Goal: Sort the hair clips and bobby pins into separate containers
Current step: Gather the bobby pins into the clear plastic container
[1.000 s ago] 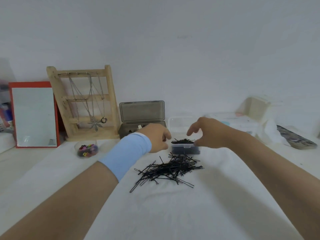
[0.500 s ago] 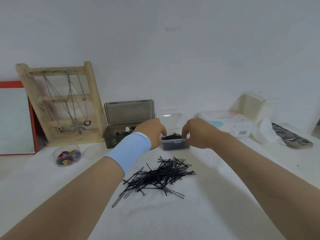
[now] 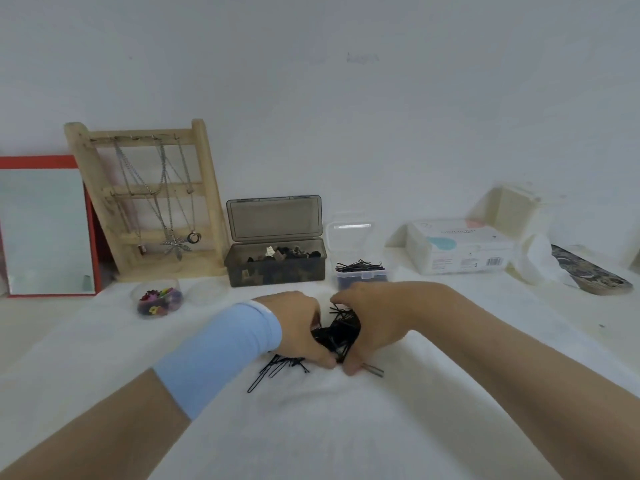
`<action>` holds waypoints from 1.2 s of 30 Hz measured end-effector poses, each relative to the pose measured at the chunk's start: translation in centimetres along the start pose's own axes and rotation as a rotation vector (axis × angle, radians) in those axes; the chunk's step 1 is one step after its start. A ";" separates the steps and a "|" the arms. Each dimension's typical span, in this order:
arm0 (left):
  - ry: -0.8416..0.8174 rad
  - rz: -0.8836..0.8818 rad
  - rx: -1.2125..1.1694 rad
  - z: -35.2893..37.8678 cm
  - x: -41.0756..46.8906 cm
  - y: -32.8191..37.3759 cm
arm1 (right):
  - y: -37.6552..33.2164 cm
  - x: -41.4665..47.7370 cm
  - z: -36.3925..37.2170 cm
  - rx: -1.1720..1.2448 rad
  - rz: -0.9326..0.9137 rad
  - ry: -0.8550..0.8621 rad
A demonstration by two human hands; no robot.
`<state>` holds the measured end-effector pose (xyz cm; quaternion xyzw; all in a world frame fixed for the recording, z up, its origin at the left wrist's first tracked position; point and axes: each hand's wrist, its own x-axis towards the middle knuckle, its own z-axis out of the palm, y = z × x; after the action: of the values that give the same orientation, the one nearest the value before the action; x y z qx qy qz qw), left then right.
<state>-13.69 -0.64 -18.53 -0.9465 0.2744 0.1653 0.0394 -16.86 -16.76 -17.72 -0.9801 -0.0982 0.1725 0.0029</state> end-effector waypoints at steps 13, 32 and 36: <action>-0.064 0.045 -0.161 -3.3 2.9 -0.7 | 2.3 2.2 -2.2 -0.091 -0.007 0.043; -0.007 0.052 -0.293 -1.0 2.8 -4.1 | -0.9 4.9 -1.5 0.103 -0.234 0.146; -0.048 0.041 -0.285 -1.4 2.3 -5.1 | -0.5 5.2 -1.2 0.114 -0.222 0.166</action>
<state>-8.79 2.31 -18.08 -0.9325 0.2663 0.2258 -0.0922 -11.71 -15.19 -18.34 -0.9724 -0.1952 0.0946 0.0856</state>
